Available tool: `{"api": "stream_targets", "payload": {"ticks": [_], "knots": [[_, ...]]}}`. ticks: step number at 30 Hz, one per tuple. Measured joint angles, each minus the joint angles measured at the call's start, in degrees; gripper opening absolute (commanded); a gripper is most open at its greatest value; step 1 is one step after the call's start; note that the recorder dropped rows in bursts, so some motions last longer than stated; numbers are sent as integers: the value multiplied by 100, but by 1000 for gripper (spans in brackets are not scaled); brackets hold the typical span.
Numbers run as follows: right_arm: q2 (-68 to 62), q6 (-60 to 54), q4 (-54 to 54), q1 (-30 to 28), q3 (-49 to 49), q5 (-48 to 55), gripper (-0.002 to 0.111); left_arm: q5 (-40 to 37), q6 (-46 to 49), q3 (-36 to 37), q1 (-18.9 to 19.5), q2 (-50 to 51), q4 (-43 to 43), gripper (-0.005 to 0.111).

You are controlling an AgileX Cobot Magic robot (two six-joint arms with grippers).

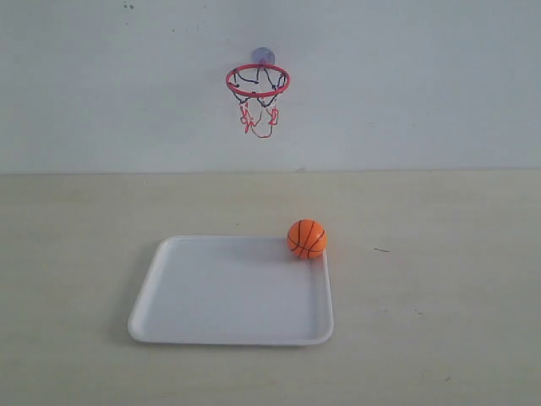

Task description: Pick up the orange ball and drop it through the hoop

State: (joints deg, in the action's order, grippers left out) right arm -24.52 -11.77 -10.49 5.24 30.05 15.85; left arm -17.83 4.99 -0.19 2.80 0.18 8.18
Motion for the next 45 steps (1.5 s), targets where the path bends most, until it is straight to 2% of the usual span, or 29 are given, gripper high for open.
{"api": "stream_targets", "payload": {"ticks": [3,6,10,11,16,18,22,23,26,27,31,32,33,34,35,36,38,40,45], "knots": [[-1221,-17,0,0,957,1128,1,0,0,0,0,0,0,4],[-2241,-17,0,0,1688,1400,1,0,0,0,0,0,0,4],[-3140,-17,-215,0,2188,915,1,0,0,0,0,0,0,4],[-3476,-17,-307,0,2262,410,1,0,0,0,0,0,0,4],[-4137,29,-640,0,2295,-248,1,0,0,0,0,0,0,4],[-4474,43,-897,0,2324,-15,1,0,0,0,0,0,0,4],[-5673,-479,-1360,80,3016,1817,1,0,0,0,0,0,0,4],[-6200,-971,-1495,272,3528,2523,1,0,0,0,0,0,0,4],[-6992,-1524,-1419,885,4589,3177,1,0,0,0,0,0,0,4],[-7317,-1499,-975,1232,5091,3342,1,0,0,0,0,0,0,4],[-8302,-65,1049,1982,6477,3518,2,0,0,0,0,0,0,4],[-8515,-10,1159,2028,6770,3587,5,0,0,0,0,0,0,4],[-8749,-10,1193,2037,6974,3630,15,0,0,0,0,0,0,4],[-8939,-38,1156,2047,7126,3657,27,0,0,0,0,0,0,4],[-9121,-38,1107,2047,7235,3685,47,0,0,0,0,0,0,4],[-9281,-28,1049,2047,7305,3698,61,0,0,0,0,0,0,4],[-9459,82,944,2047,7343,3685,82,0,0,0,0,0,0,4],[-9639,293,800,2047,7352,3657,88,0,0,0,0,0,0,4],[-9995,606,521,2047,7366,3559,88,0,0,0,0,0,0,4]]}}
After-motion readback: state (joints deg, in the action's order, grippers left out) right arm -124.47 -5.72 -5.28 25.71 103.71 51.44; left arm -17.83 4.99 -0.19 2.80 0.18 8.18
